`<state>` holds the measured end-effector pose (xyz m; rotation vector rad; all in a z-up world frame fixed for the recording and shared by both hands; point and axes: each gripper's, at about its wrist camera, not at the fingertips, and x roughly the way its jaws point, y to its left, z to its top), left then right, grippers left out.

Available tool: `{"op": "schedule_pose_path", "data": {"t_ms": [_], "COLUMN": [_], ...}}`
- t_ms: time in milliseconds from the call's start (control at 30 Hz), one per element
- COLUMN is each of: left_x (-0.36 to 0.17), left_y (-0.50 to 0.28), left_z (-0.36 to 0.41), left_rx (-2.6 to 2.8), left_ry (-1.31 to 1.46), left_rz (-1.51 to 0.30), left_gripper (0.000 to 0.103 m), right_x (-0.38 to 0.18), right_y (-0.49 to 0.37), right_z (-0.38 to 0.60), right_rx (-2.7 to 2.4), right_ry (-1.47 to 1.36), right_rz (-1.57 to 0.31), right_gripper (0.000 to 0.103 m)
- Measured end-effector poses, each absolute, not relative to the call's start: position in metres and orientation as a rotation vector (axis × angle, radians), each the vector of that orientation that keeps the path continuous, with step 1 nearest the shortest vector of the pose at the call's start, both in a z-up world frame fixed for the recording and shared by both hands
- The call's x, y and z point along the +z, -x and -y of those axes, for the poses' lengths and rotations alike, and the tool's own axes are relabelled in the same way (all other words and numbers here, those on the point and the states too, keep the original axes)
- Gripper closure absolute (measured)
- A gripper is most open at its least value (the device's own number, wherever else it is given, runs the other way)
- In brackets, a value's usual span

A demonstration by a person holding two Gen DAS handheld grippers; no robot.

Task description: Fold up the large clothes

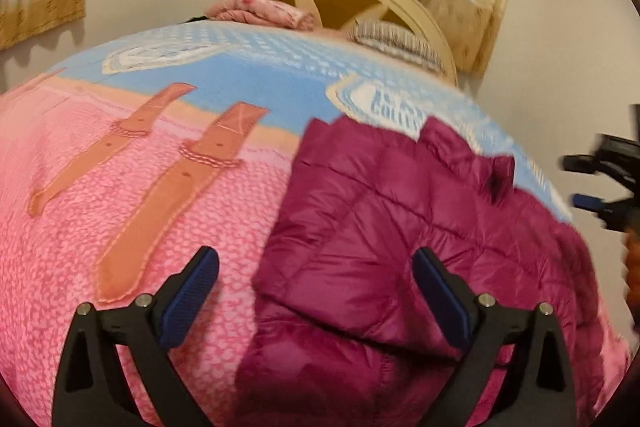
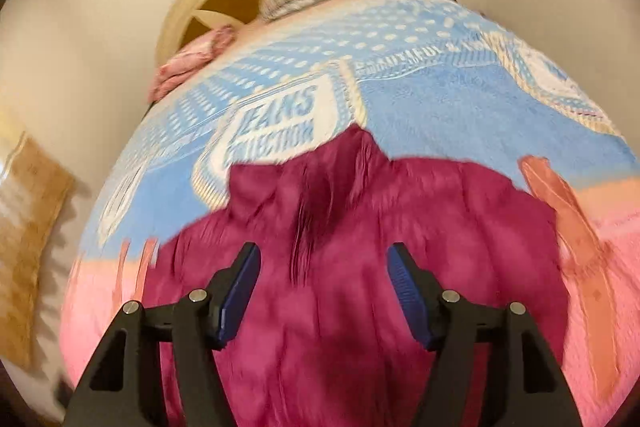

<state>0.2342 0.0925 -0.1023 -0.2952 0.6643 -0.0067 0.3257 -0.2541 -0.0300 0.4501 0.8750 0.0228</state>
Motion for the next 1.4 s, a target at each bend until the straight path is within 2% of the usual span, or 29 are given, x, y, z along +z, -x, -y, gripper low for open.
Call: {"op": "schedule_pose_path", "data": {"t_ms": [233, 500, 533, 600, 700, 867, 900, 967, 1167, 1267, 1400], "left_x": [-0.106, -0.115, -0.116, -0.117, -0.118, -0.118, -0.118, -0.118, -0.111, -0.087, -0.039], "left_y": [-0.235, -0.244, -0.245, -0.245, -0.245, -0.245, -0.246, -0.247, -0.251, -0.252, -0.266], "left_z": [-0.102, -0.106, -0.108, -0.110, -0.110, -0.110, -0.110, -0.108, -0.096, -0.086, -0.081], "left_rx": [-0.004, -0.022, -0.020, -0.020, -0.019, -0.016, -0.016, -0.017, -0.052, -0.075, -0.130], "left_ry": [0.350, 0.395, 0.409, 0.430, 0.431, 0.427, 0.427, 0.418, 0.338, 0.237, 0.187], "left_rz": [-0.665, -0.717, -0.720, -0.724, -0.725, -0.733, -0.733, -0.736, -0.764, -0.744, -0.663], "left_gripper": [0.003, 0.003, 0.003, 0.003, 0.003, 0.003, 0.003, 0.003, 0.003, 0.003, 0.003], "right_x": [-0.059, -0.091, -0.093, -0.092, -0.084, -0.064, -0.062, -0.063, -0.110, -0.108, -0.065], "right_y": [-0.418, -0.464, -0.462, -0.458, -0.445, -0.407, -0.397, -0.382, -0.356, -0.346, -0.337], "right_z": [0.251, 0.246, 0.246, 0.245, 0.257, 0.276, 0.278, 0.285, 0.305, 0.311, 0.321], "right_rx": [-0.039, -0.078, -0.078, -0.081, -0.069, -0.053, -0.057, -0.077, -0.097, -0.072, -0.041], "right_ry": [-0.499, -0.467, -0.457, -0.411, -0.427, -0.433, -0.412, -0.388, -0.427, -0.463, -0.526], "right_rz": [-1.017, -1.138, -1.143, -1.155, -1.140, -1.100, -1.096, -1.097, -1.127, -1.040, -0.867], "right_gripper": [0.037, 0.037, 0.038, 0.072, 0.086, 0.090, 0.095, 0.097, 0.098, 0.100, 0.097]}}
